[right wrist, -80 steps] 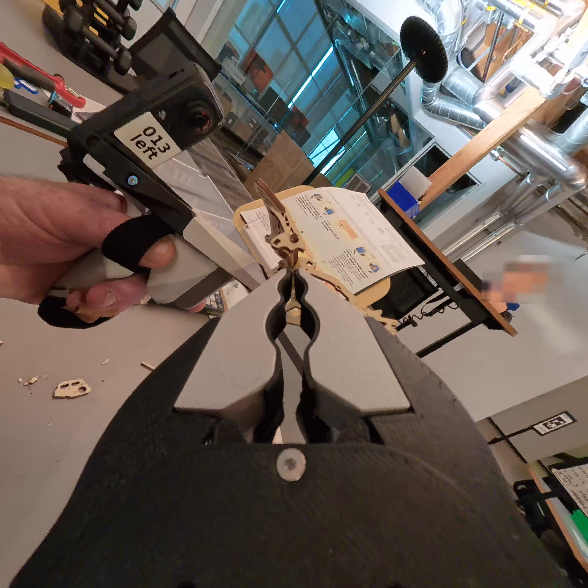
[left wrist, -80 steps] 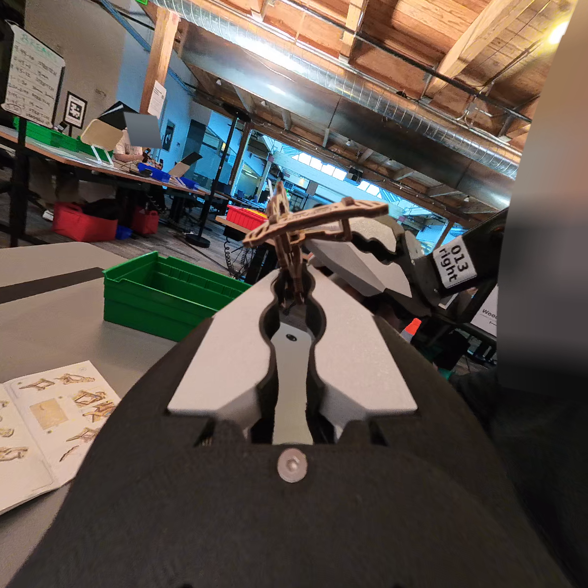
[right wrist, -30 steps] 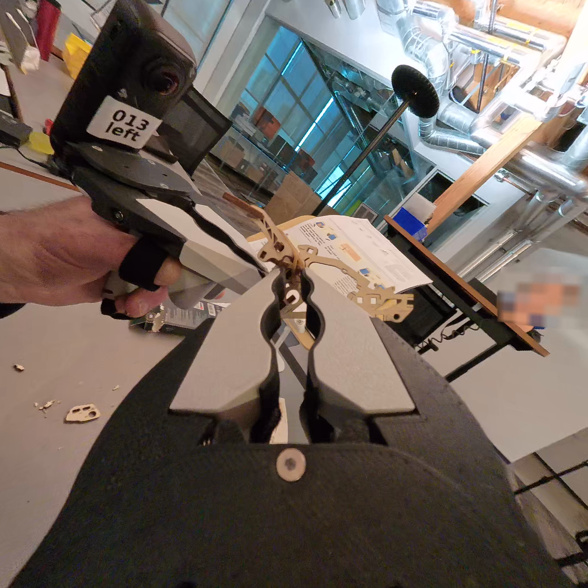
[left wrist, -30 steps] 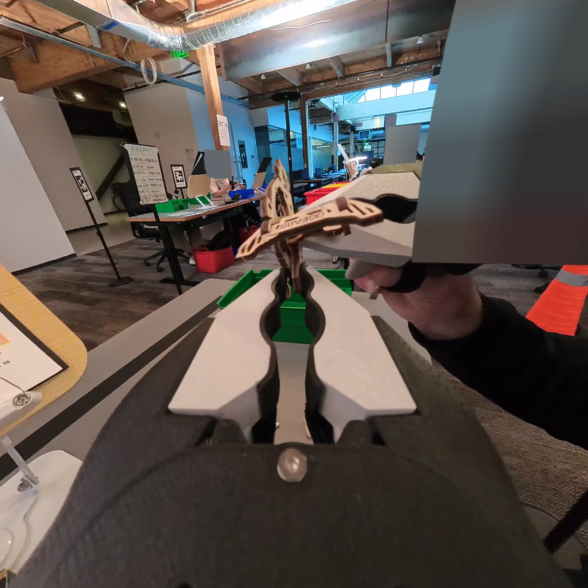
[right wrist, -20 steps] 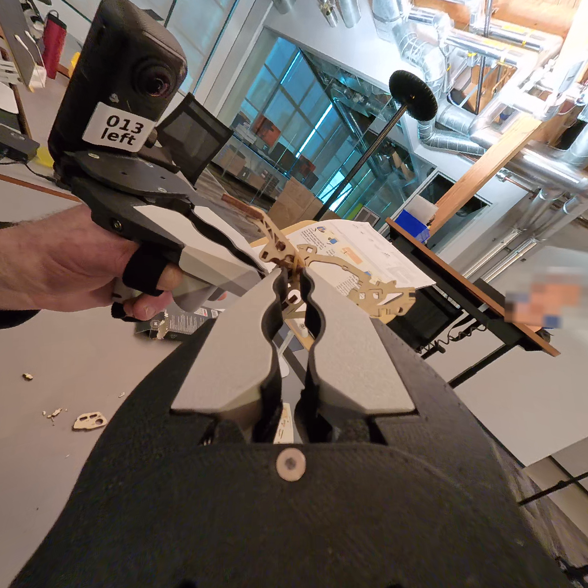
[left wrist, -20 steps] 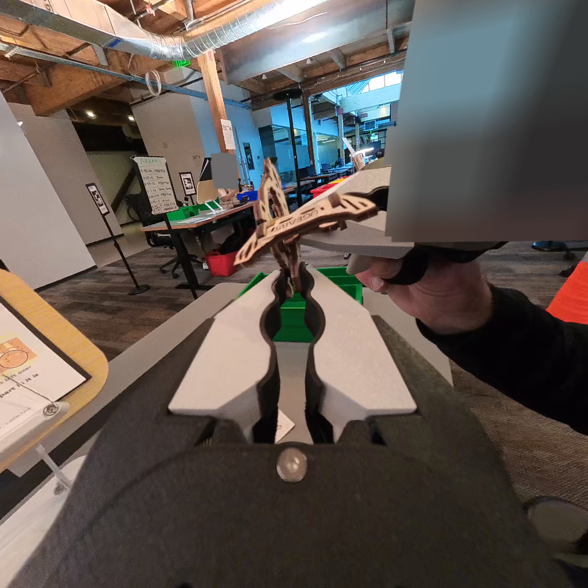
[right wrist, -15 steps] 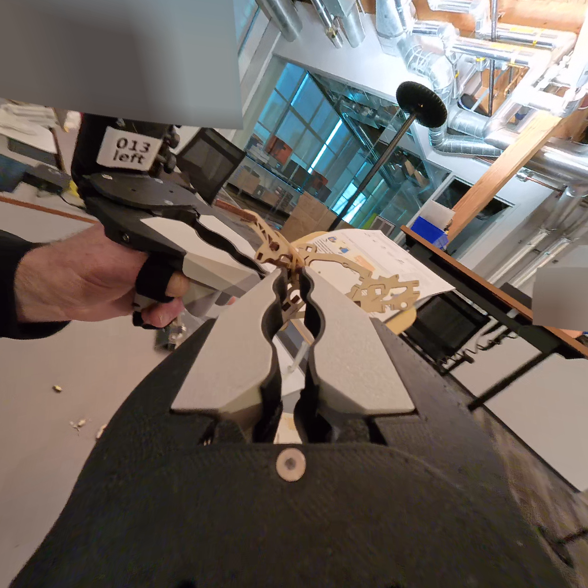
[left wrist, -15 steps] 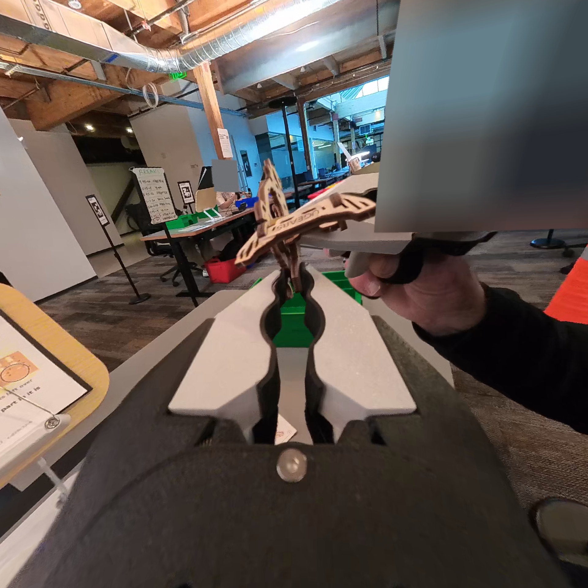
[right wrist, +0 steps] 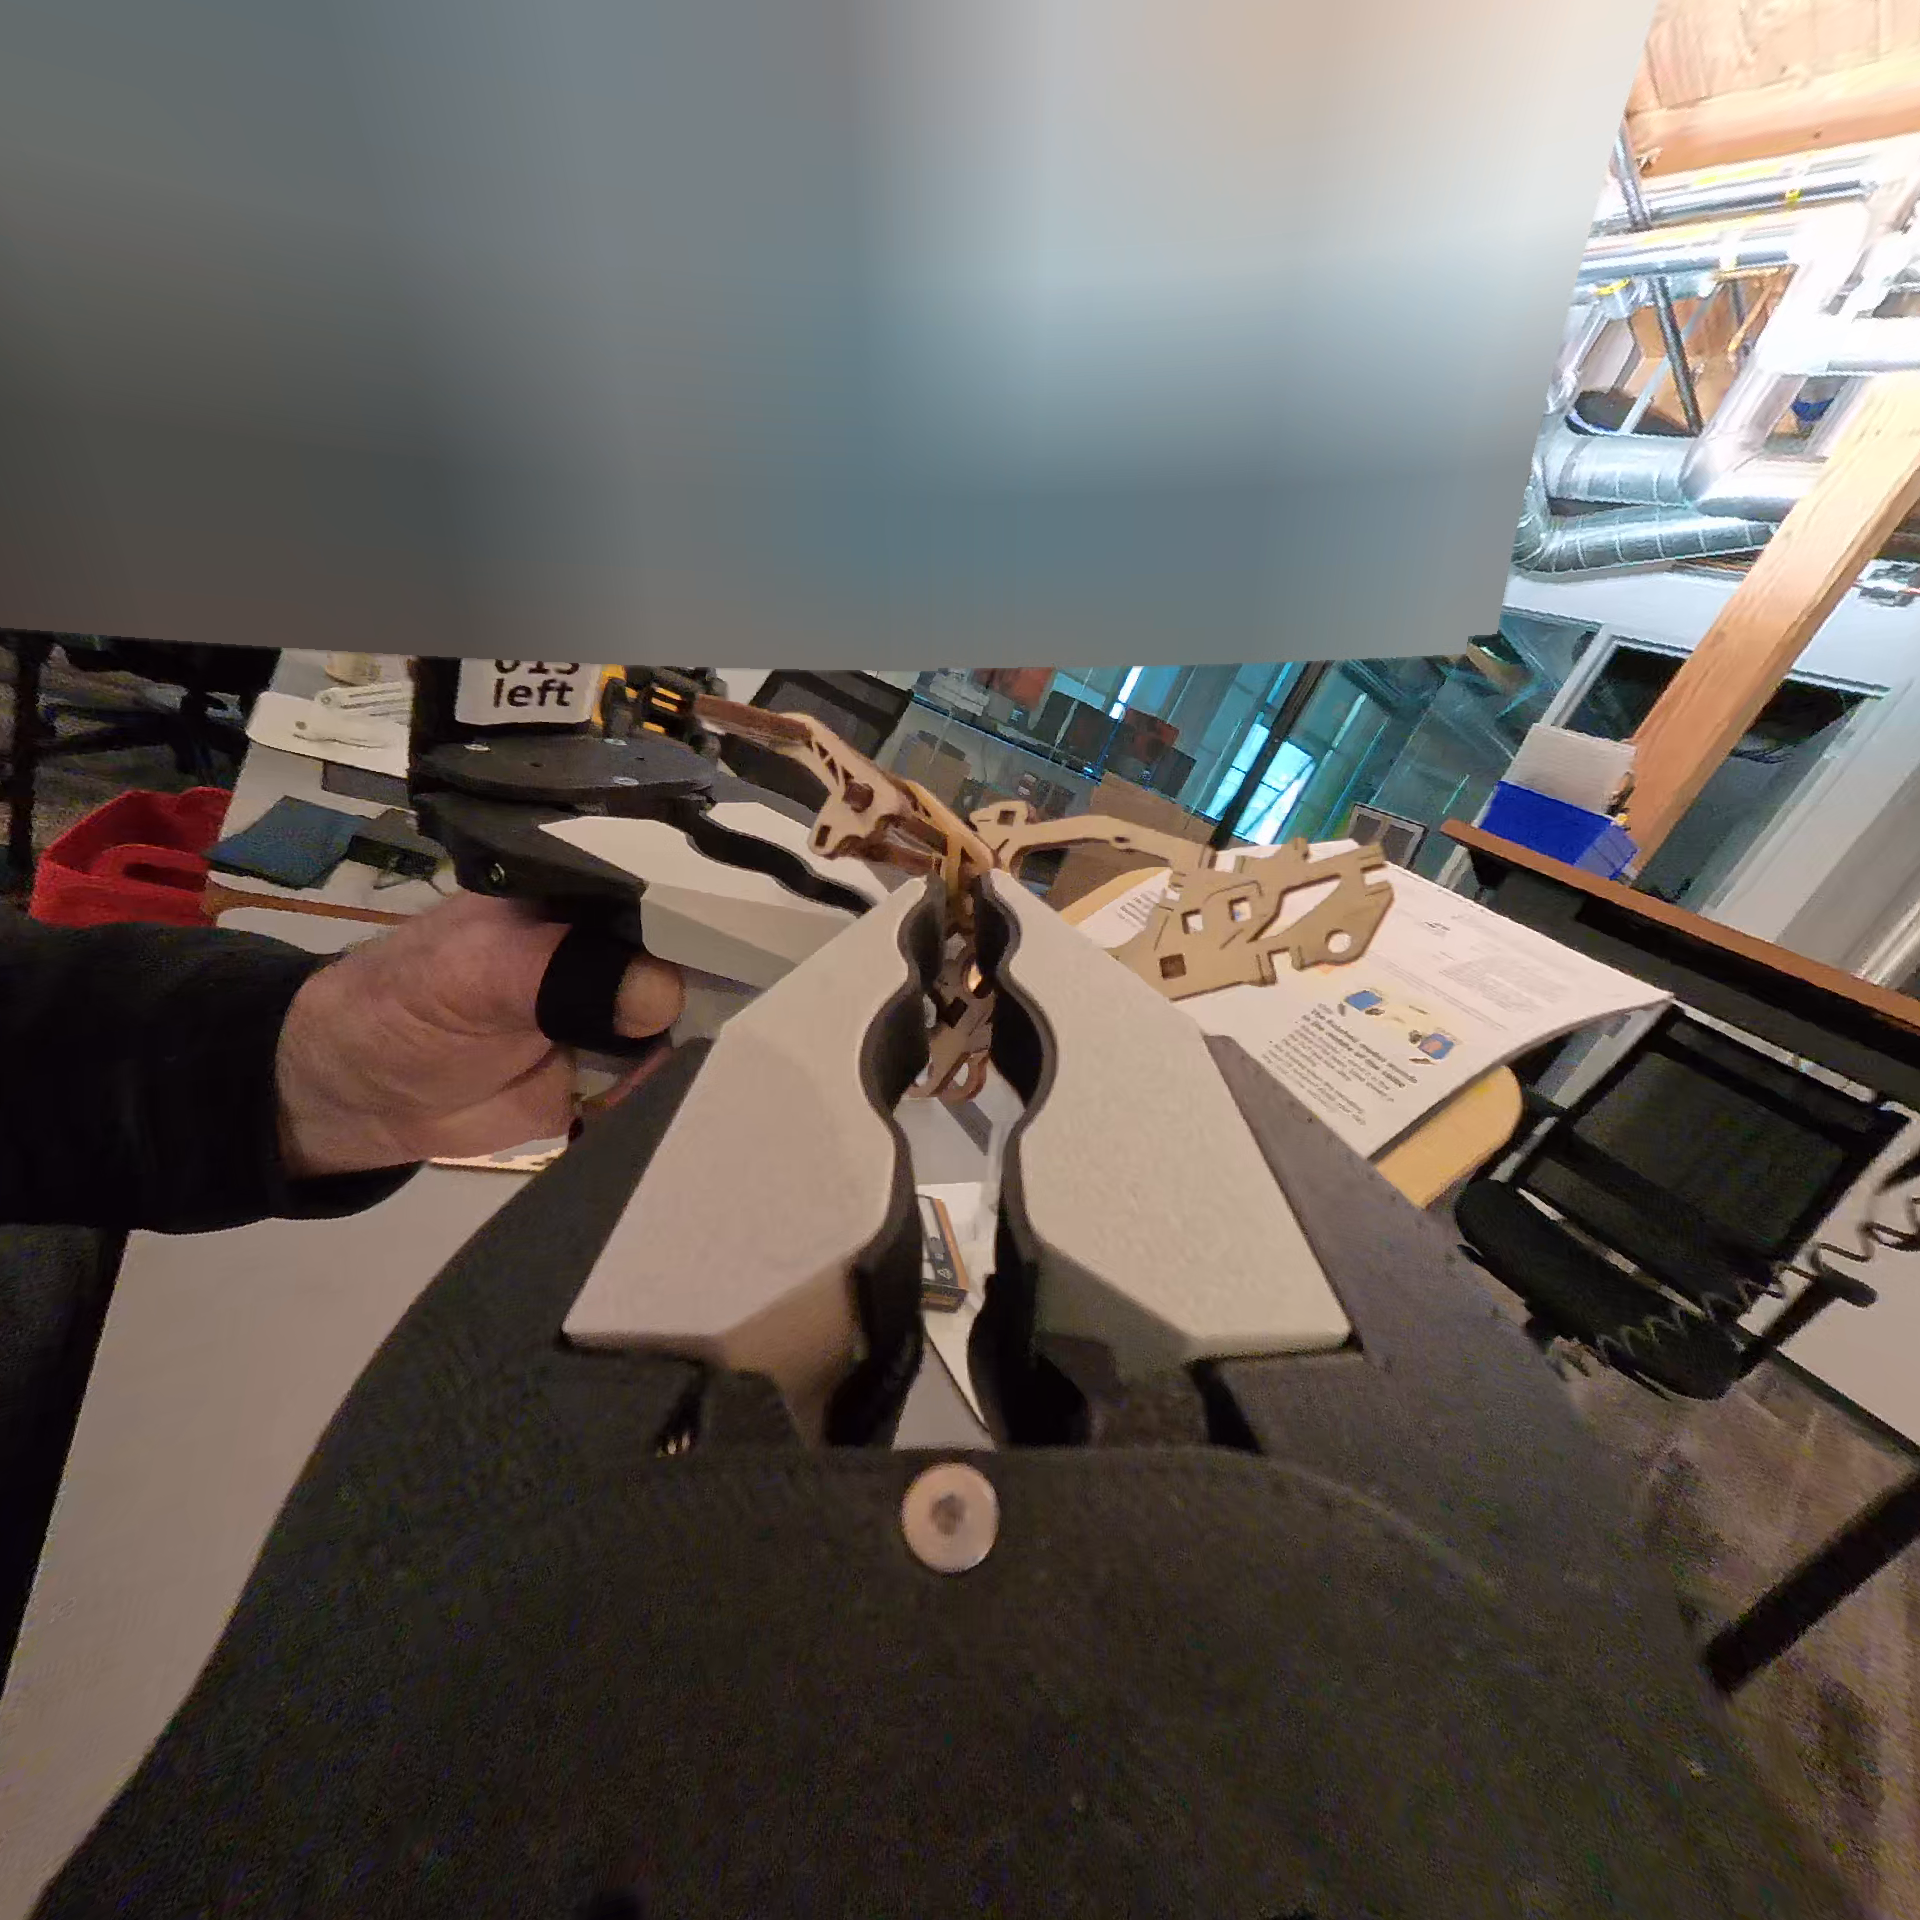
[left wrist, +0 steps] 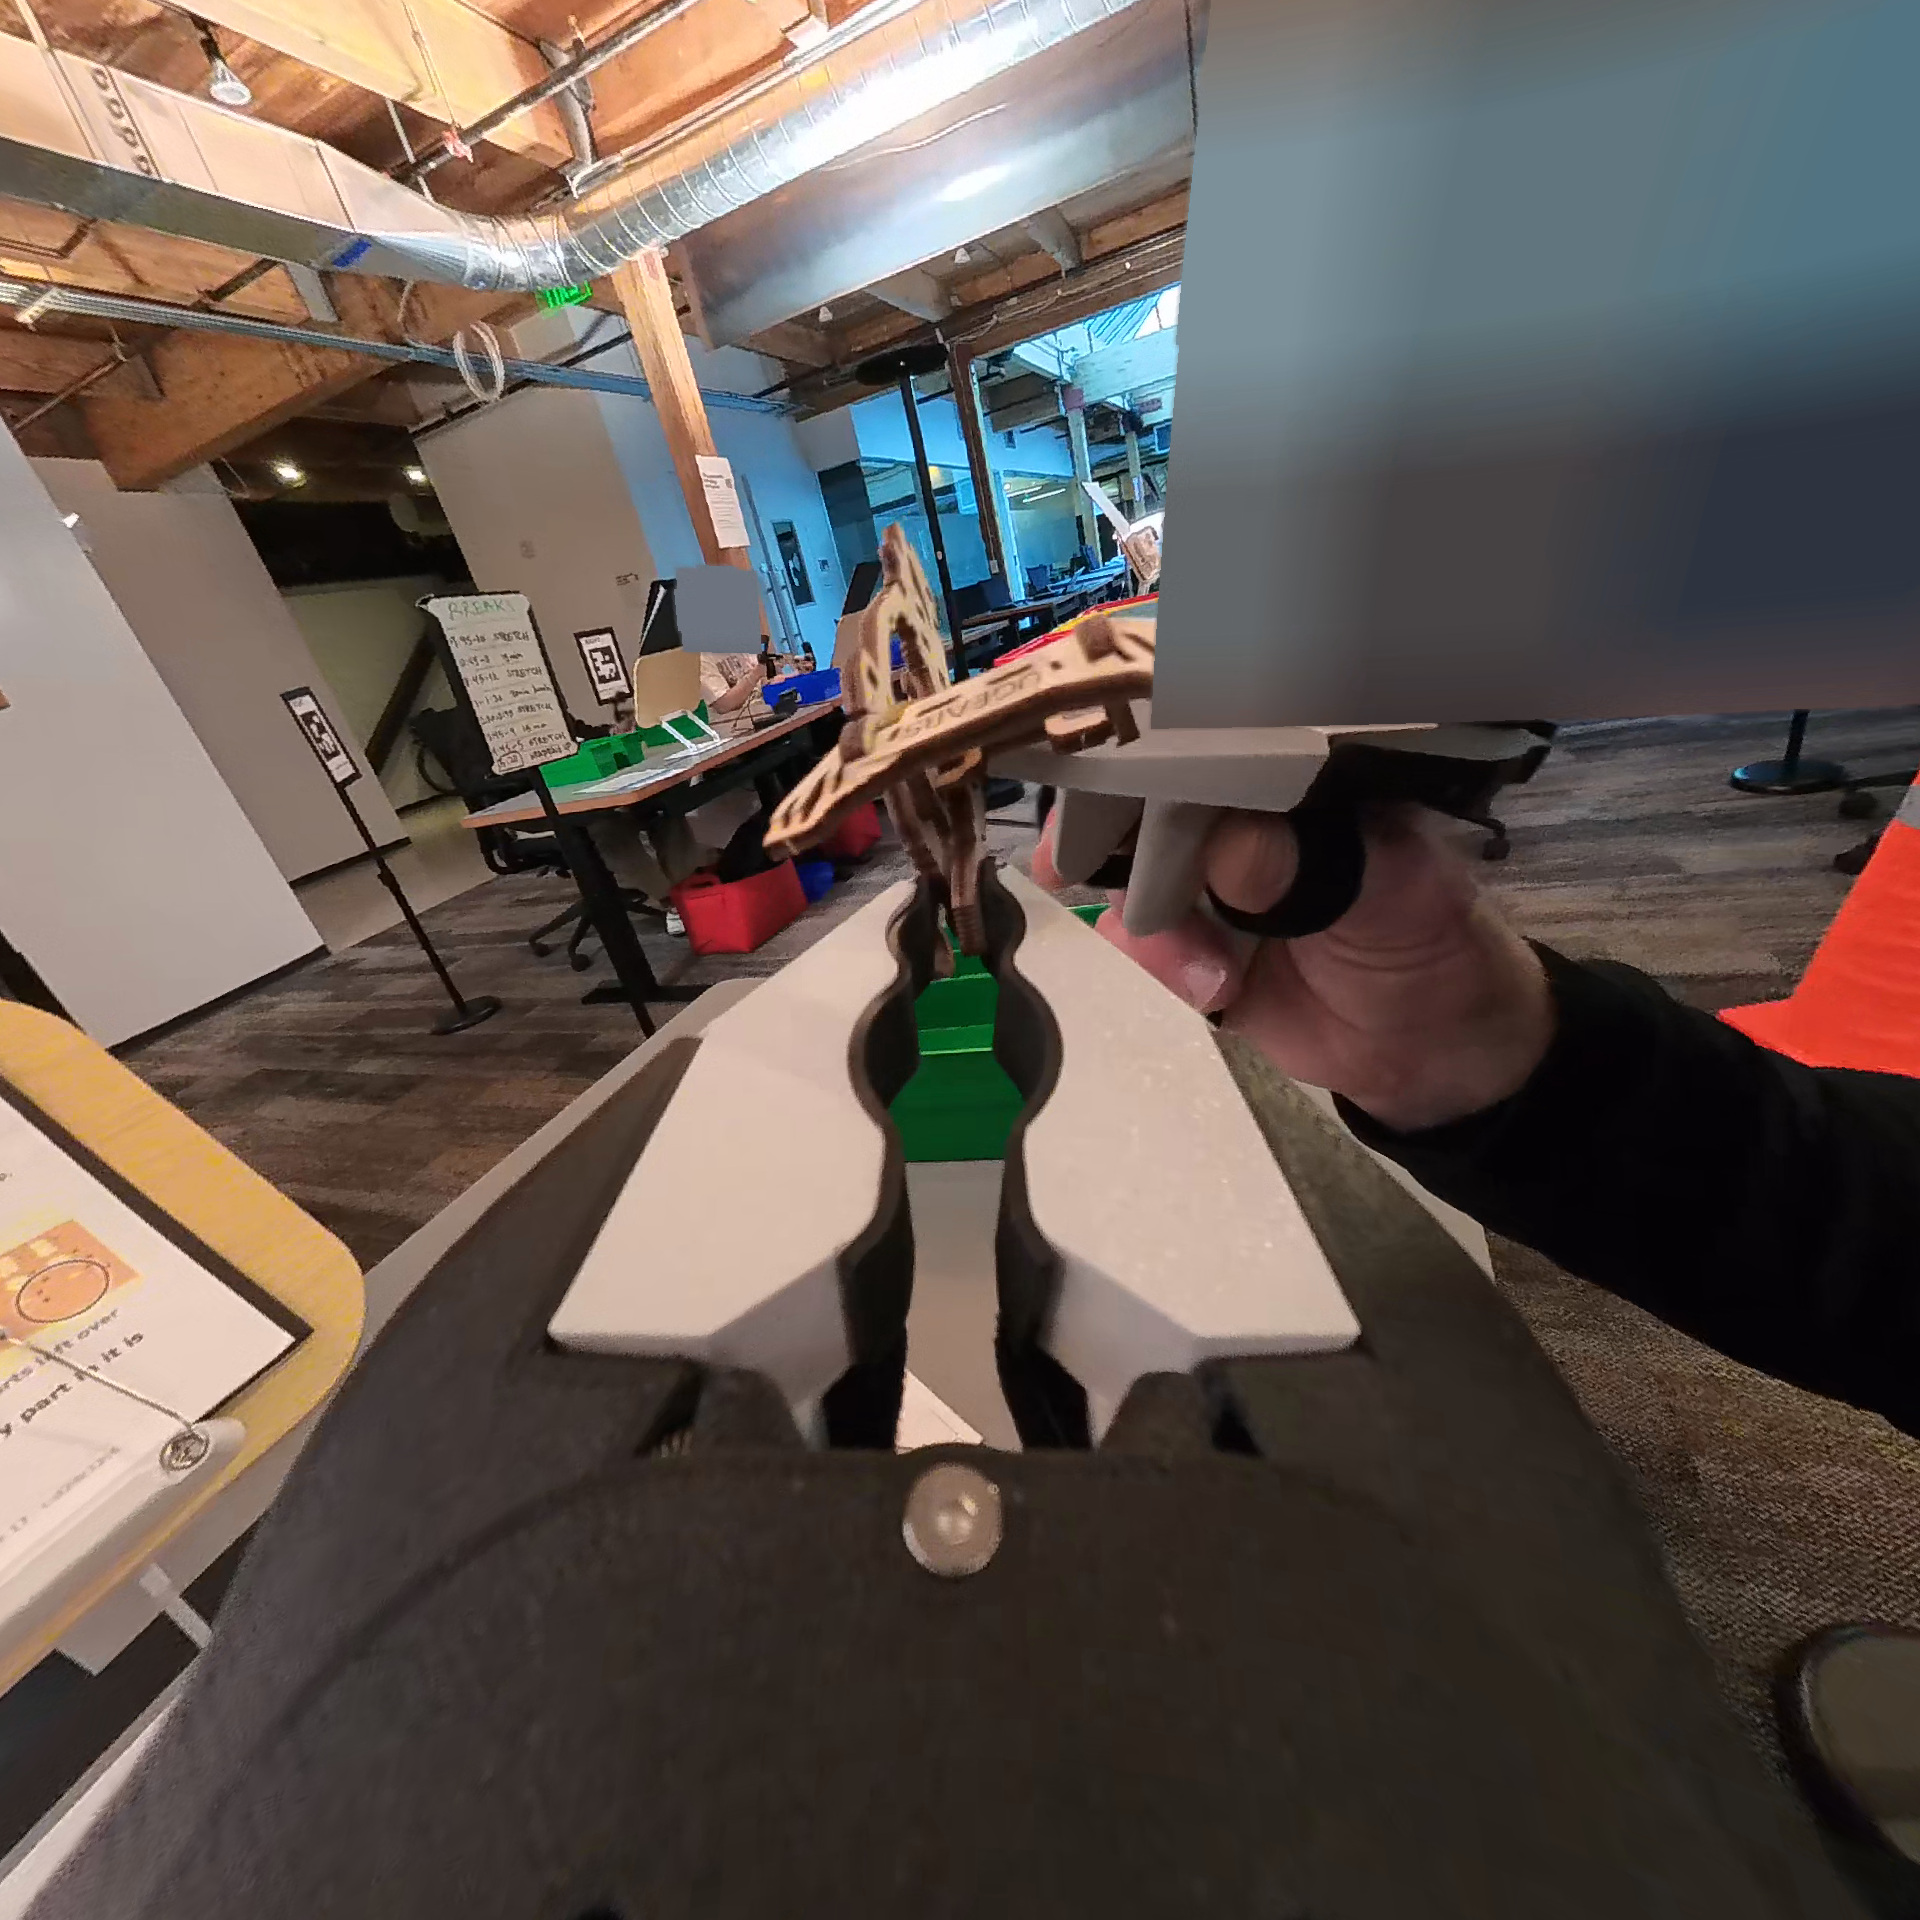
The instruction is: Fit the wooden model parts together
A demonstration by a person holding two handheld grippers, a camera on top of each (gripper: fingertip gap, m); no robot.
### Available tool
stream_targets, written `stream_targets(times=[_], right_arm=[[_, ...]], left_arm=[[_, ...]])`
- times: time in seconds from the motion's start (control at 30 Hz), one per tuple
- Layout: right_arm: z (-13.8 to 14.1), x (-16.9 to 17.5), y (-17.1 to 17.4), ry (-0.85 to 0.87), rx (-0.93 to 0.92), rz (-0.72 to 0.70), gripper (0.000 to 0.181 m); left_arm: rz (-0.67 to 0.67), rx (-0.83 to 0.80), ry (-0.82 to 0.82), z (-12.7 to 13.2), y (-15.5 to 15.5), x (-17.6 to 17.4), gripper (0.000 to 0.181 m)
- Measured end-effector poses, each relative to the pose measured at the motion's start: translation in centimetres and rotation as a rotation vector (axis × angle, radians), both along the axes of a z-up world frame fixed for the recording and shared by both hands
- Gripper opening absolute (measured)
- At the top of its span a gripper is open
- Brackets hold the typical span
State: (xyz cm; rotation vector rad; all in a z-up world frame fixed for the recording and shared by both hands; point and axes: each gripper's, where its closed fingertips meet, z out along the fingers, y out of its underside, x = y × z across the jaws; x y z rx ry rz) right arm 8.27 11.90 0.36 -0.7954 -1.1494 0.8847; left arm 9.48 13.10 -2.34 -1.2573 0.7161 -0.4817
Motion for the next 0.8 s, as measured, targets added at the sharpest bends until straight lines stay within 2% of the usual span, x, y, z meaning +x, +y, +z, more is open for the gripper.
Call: stream_targets(times=[0.4, 0.8], right_arm=[[0.49, 0.41, 0.20, 0.007, 0.055, -0.068, 0.000], [0.08, 0.67, 0.18, -0.110, 0.125, -0.114, 0.000]], left_arm=[[0.020, 0.023, 0.030, 0.40, 0.19, 0.37, 0.006], [0.051, 0.017, 0.024, 0.46, 0.43, 0.27, 0.005]])
